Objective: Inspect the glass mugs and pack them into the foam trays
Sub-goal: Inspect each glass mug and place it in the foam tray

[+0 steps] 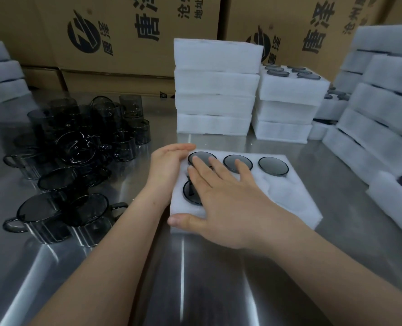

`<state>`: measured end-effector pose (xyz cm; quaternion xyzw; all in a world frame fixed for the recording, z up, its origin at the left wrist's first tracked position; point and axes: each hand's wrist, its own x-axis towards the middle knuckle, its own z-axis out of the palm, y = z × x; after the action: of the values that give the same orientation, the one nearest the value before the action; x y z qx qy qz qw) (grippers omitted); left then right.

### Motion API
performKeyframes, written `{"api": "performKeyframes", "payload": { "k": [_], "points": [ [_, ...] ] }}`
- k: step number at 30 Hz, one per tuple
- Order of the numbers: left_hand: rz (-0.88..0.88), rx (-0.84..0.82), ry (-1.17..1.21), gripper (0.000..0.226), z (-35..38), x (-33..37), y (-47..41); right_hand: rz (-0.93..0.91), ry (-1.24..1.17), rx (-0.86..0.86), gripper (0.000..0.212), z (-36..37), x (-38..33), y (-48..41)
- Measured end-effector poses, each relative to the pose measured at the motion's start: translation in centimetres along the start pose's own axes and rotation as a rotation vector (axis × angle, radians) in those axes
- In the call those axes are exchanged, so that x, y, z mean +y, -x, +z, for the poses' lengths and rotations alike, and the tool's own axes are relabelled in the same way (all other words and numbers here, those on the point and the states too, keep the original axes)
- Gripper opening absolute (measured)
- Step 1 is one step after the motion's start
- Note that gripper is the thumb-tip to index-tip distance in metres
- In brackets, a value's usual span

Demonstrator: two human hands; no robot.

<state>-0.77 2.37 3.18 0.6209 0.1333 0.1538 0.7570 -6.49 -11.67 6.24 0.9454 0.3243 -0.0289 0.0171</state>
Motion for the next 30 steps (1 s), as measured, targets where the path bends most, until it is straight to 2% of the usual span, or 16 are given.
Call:
{"api": "performKeyframes", "payload": {
  "k": [6, 7, 9, 11, 13, 16, 18, 20, 22, 25, 27, 30],
  "points": [
    [-0.008, -0.014, 0.020, 0.028, 0.1, 0.0, 0.0, -0.065, -0.075, 0.014, 0.102, -0.6, 0.6, -0.3],
    [-0.009, -0.020, 0.029, 0.029, 0.1, 0.0, -0.1, -0.093, -0.102, 0.053, 0.093, -1.0, 1.0, -0.5],
    [0.004, -0.028, -0.003, 0.028, 0.1, 0.1, -0.2, -0.128, -0.239, 0.162, 0.062, -1.5, 2.1, -1.0],
    [0.049, -0.020, -0.128, 0.024, -0.1, 0.1, -0.4, -0.115, -0.440, 0.309, 0.041, -1.2, 3.4, -1.5],
    [0.167, 0.043, -0.328, 0.024, -0.3, 0.2, -0.5, -0.088, -0.515, 0.426, 0.028, -0.5, 4.2, -1.8],
    [0.391, 0.211, -0.592, 0.026, -0.6, 0.9, -0.2, -0.011, -0.555, 0.450, 0.034, 0.2, 4.8, -2.2],
    [0.438, 0.327, -0.716, 0.028, -1.0, 1.6, -0.5, 0.021, -0.625, 0.453, 0.034, 0.4, 5.2, -2.4],
    [0.336, 0.359, -0.891, 0.033, -1.5, 2.2, -1.3, 0.029, -0.660, 0.459, 0.030, 0.5, 5.2, -2.4],
    [0.183, 0.307, -1.069, 0.038, -1.9, 2.6, -2.1, 0.030, -0.697, 0.472, 0.024, 0.5, 5.3, -2.3],
    [0.048, 0.260, -1.165, 0.044, -2.5, 2.6, -3.0, 0.014, -0.713, 0.464, 0.022, 0.5, 5.4, -2.3],
    [0.039, 0.255, -1.189, 0.040, -2.8, 2.5, -3.2, -0.005, -0.704, 0.461, 0.022, 0.5, 5.4, -2.3],
    [0.105, 0.267, -1.198, 0.022, -2.9, 2.3, -2.8, -0.024, -0.706, 0.460, 0.022, 0.4, 5.4, -2.3]
  ]
}}
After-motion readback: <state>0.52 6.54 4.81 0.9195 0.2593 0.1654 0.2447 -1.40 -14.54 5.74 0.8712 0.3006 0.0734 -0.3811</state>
